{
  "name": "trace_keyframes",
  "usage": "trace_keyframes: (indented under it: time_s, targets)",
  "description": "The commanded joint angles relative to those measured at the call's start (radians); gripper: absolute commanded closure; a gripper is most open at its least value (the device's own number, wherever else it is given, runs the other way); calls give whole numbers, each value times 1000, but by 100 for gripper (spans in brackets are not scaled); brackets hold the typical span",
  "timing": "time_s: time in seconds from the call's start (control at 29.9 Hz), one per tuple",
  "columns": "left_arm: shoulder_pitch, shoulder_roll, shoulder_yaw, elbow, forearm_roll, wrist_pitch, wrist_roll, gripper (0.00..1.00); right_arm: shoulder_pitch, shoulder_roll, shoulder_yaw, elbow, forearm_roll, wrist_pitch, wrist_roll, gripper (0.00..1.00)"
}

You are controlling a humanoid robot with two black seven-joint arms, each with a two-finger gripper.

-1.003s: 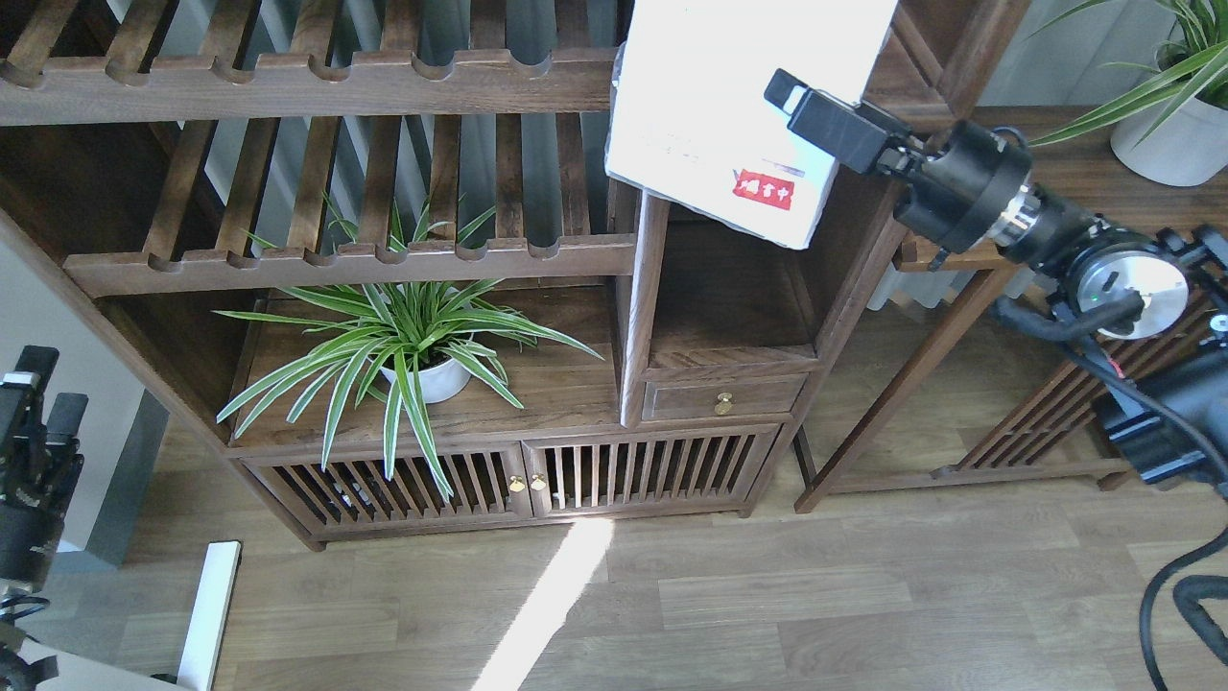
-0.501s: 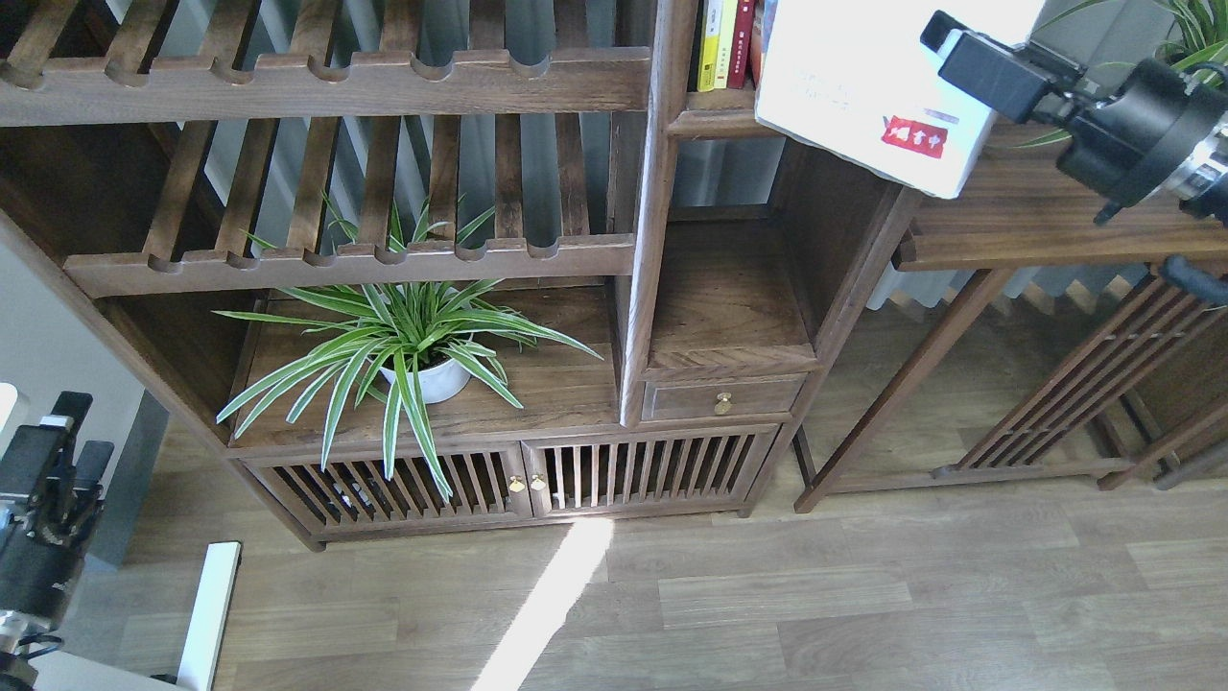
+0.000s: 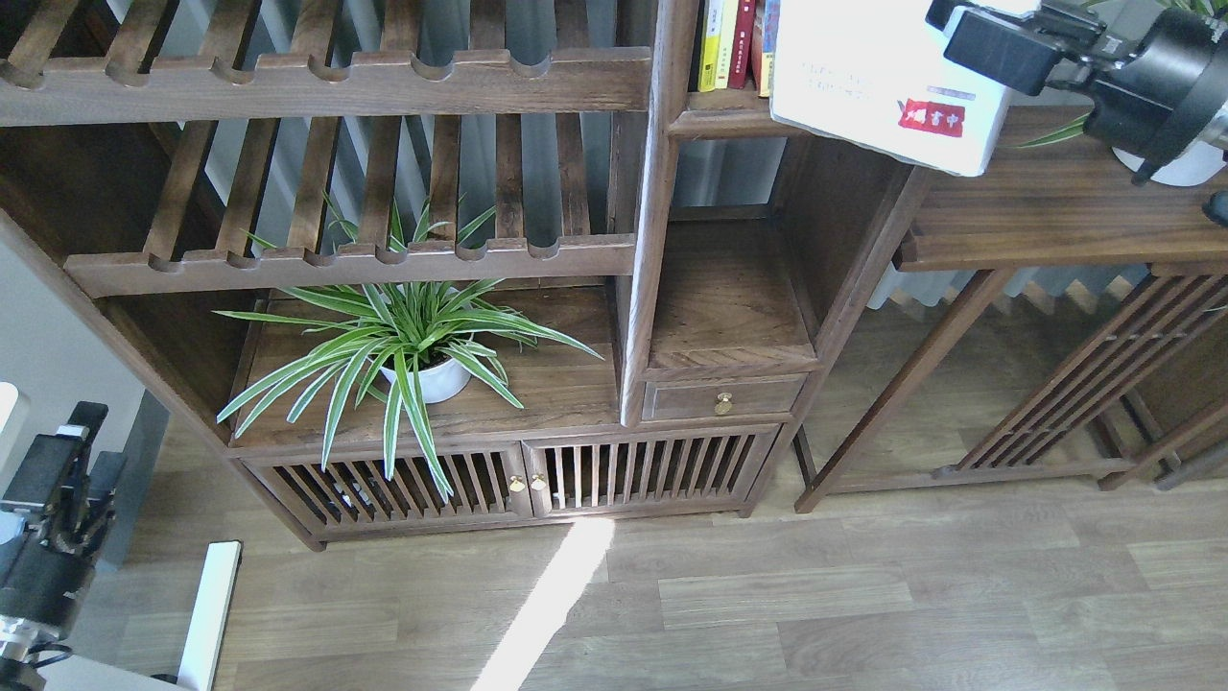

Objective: Organize books on shelf
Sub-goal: 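Insert the white book into the compartment beside the standing books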

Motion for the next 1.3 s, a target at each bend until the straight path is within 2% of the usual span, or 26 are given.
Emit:
trace_keyframes:
  time_s: [0.0, 0.23, 0.53, 0.7, 0.8, 0.87, 1.27]
  targets:
    - [-1, -1, -1, 3, 0, 0, 0, 7, 25, -1, -1, -20, -6, -5, -5, 83]
    - [-7, -1, 5, 6, 1, 0, 2, 7, 111, 4, -2, -50, -58, -142, -5, 83]
    - [4, -3, 7, 18, 0, 0, -1, 6, 119, 14, -4, -52, -103, -183, -5, 88]
    - [2, -3, 5, 23, -3, 0, -5, 5, 142, 53, -7, -62, -127, -262, -5, 88]
    - [-6, -3, 7, 27, -5, 0, -5, 5, 163, 88, -16, -93, -161, -266, -5, 89]
    - [-9, -3, 5, 27, -8, 0, -5, 5, 173, 94, -16, -99, -169, -265, -5, 95]
    - [-10, -3, -4, 27, -9, 0, -3, 5, 220, 96, -38, -138, -193, -262, -5, 95]
